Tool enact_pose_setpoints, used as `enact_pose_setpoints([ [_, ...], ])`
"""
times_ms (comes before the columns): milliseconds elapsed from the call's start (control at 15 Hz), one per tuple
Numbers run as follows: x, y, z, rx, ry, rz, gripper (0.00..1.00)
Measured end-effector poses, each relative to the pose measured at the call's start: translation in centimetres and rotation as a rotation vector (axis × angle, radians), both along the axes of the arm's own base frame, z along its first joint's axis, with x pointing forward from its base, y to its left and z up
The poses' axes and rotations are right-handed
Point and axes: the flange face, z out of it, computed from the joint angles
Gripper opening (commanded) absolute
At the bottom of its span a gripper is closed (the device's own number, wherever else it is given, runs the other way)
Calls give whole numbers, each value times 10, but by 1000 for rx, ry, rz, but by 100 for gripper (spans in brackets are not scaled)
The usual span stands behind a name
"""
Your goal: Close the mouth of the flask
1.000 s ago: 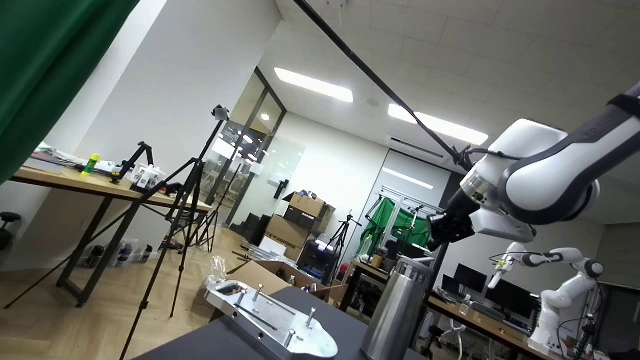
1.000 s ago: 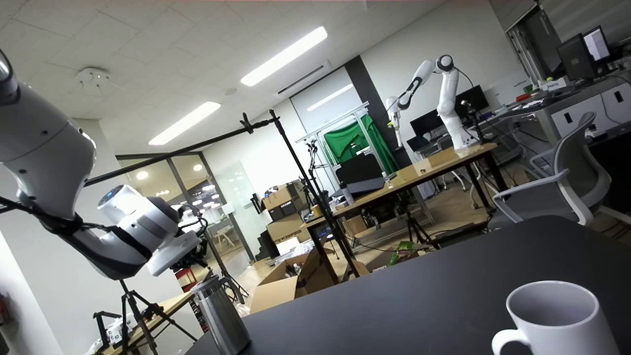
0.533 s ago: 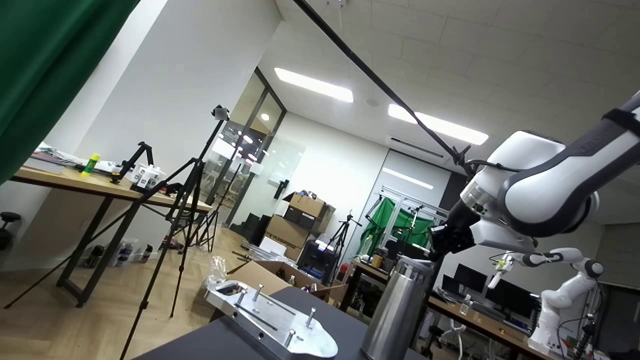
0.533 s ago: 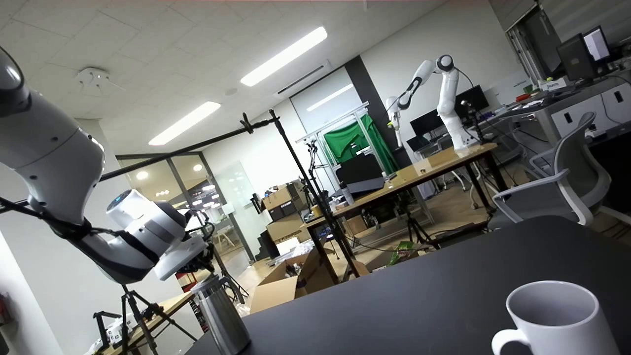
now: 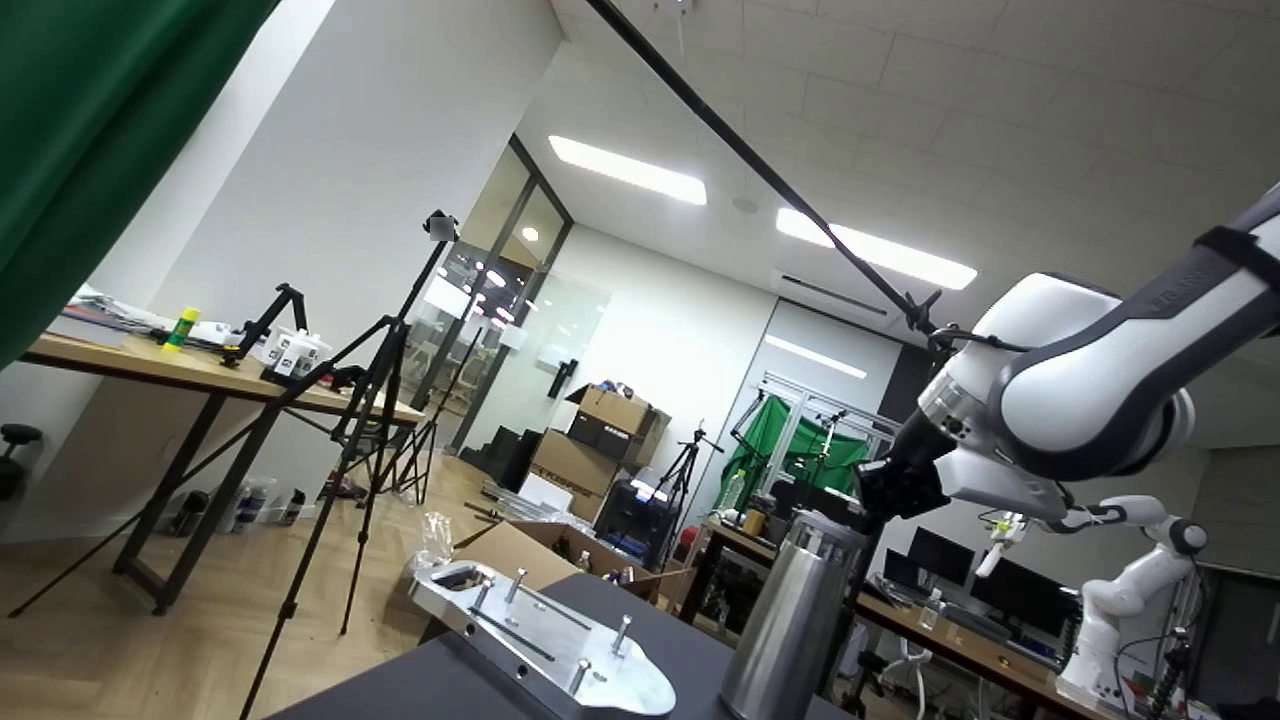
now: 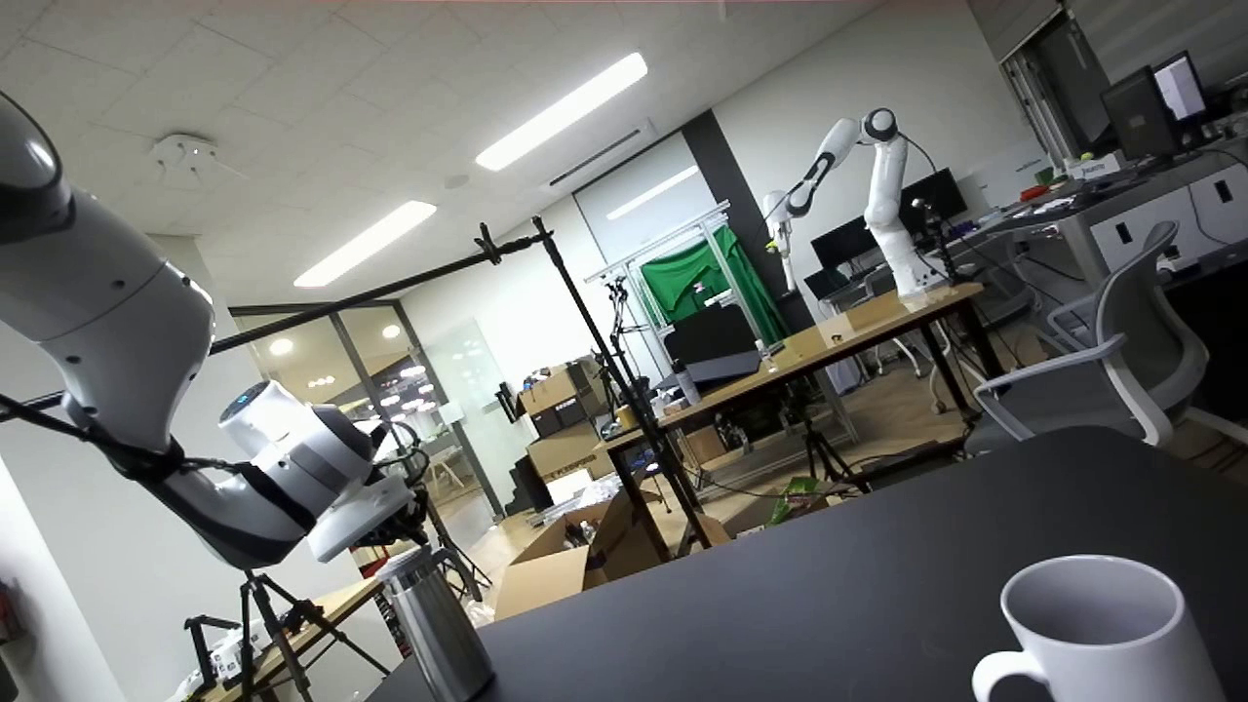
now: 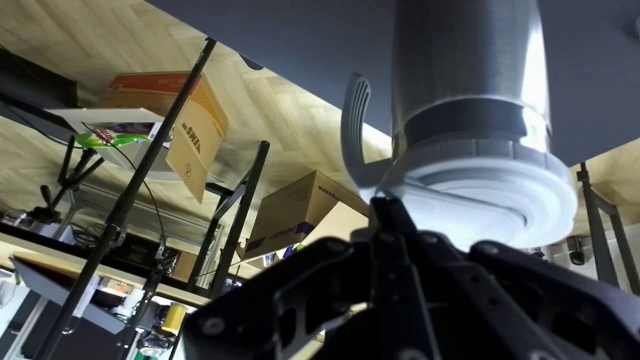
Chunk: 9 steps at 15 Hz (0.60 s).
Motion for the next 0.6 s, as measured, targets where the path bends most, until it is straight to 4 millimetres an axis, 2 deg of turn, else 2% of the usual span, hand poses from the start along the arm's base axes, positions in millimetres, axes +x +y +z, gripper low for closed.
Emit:
enact_pose_setpoints([
  [267, 1, 1, 1, 28, 14, -23, 0],
  [333, 1, 1, 1, 34, 15, -28, 26],
  [400, 2, 1, 2, 35, 13, -30, 26],
  [467, 3, 0, 5, 33, 7, -32, 31],
  [600, 6, -6, 17, 13, -13, -42, 46],
])
